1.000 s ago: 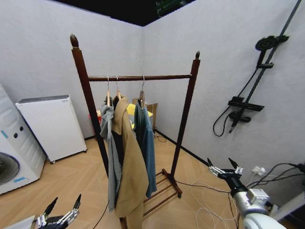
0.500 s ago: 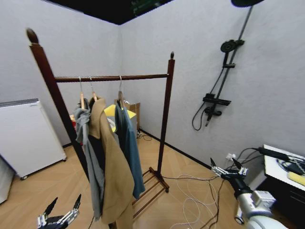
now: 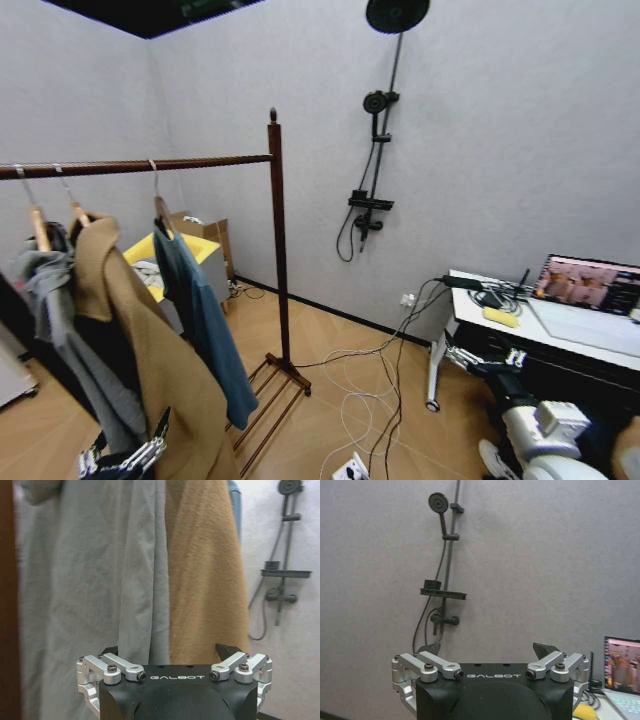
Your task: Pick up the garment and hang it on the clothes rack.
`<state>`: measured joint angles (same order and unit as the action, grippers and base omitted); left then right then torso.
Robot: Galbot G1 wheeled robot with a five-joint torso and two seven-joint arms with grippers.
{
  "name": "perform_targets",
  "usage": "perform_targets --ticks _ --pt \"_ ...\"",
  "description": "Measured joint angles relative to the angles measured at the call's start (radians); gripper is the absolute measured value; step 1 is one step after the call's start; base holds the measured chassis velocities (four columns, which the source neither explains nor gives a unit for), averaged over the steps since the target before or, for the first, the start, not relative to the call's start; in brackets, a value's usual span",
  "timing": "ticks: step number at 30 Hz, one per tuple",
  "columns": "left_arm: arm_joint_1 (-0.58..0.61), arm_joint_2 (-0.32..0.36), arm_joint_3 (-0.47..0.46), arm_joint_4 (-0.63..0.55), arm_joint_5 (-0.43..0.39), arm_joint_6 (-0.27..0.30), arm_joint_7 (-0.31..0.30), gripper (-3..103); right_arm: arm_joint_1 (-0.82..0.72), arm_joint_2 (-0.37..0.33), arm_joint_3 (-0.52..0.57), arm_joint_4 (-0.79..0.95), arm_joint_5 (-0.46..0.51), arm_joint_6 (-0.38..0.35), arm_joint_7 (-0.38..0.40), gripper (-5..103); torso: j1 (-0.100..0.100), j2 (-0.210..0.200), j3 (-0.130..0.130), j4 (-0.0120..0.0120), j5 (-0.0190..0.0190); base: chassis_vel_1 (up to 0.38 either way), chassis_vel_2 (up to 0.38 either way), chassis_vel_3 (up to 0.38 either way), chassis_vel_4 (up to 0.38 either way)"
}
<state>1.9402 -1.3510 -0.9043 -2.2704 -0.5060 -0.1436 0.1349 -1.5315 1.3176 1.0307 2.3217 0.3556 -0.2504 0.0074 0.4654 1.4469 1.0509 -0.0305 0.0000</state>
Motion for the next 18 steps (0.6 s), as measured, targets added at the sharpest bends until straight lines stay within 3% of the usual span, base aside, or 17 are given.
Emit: perform_targets --ticks 18 --pt "0.0 0.0 0.0 0.0 0.0 0.0 0.0 100 -0.063 0.035 0.012 0.019 -0.002 0.03 0.005 100 0.0 0.0 0.0 -0.0002 -0.0001 -0.126 -0.12 -0.126 -0.121"
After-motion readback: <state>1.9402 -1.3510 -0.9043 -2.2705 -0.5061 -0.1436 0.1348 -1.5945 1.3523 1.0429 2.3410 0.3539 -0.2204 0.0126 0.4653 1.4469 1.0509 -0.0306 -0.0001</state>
